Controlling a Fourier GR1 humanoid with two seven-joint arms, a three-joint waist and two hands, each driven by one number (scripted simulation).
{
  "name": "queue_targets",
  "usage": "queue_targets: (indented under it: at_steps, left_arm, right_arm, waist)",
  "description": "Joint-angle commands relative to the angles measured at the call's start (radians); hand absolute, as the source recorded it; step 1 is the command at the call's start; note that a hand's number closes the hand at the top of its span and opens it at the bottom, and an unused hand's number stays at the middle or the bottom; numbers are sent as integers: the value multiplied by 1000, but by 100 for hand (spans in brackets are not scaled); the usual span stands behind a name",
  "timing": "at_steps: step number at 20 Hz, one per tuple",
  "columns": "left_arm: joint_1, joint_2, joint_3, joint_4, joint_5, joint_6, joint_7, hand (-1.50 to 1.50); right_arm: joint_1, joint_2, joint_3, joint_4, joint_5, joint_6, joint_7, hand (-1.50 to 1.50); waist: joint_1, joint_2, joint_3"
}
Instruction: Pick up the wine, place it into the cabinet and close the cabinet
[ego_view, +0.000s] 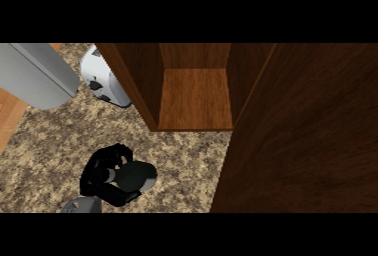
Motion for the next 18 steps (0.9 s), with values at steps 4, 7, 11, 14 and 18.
queue_targets:
  at_steps: [4, 7, 11, 14, 18]
  left_arm:
    - [75, -66, -87, -241, 15, 36, 157, 150]
    - [159, -66, -187, -354, 53, 84, 200, 150]
    - [62, -67, -268, -347, 71, 244, 234, 150]
    - [84, -67, -305, -458, 77, 291, 304, 150]
    - [60, -68, -366, -448, 57, 417, 285, 150]
  right_arm:
    - [98, -49, 52, -204, 103, -10, 18, -150]
    - [134, -60, 19, -173, 52, 0, -52, -150]
    - [119, -64, 8, -174, 43, 4, -27, -150]
    - [124, -82, 39, -216, 71, -7, -9, -150]
    - [141, -70, 14, -166, 33, -2, -72, -150]
  waist:
    - [-5, 0, -1]
    - [-2, 2, 0]
    - [-11, 5, -1]
    - [-12, 2, -2]
    - [-8, 6, -1]
